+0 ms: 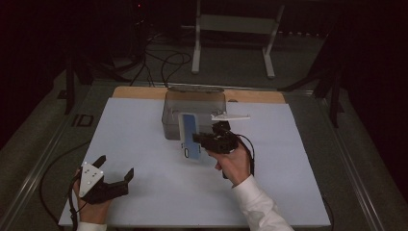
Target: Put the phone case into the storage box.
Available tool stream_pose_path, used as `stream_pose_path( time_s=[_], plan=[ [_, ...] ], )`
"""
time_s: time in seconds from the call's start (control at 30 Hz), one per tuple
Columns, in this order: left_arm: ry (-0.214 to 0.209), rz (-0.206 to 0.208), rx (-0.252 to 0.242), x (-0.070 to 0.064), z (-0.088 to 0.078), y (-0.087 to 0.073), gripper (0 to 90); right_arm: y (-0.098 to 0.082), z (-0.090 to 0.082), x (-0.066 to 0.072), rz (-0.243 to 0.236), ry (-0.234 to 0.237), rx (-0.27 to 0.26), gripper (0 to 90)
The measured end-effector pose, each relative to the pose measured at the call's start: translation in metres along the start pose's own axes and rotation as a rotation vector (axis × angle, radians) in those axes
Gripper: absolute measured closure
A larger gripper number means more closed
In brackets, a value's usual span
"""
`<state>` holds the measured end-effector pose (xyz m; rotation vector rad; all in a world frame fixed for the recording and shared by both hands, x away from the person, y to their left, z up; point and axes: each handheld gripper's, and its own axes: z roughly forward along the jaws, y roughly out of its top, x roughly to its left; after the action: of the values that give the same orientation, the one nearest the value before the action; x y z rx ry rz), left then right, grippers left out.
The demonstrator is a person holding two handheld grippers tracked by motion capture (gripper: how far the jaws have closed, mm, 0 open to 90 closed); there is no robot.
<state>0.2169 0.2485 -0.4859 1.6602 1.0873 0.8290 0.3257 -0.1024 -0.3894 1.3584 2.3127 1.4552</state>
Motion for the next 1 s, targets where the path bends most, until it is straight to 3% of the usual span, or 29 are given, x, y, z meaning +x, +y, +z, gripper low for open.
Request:
stream_pose_path(
  time_s=[0.13,0.63,1.0],
  plan=[
    [0.011,0.029,0.009,0.0,-0.001,-0.003,0.2,0.004,-0.002,-0.001,0.001,-0.006,0.002,81.5],
    [0.065,0.021,-0.025,0.001,-0.006,-0.004,0.2,0.028,-0.01,-0.011,0.038,-0.027,0.041,81.3],
    [0.07,0.021,-0.031,0.0,-0.007,-0.004,0.2,0.044,-0.01,-0.022,0.065,-0.057,0.077,81.3]
  ],
)
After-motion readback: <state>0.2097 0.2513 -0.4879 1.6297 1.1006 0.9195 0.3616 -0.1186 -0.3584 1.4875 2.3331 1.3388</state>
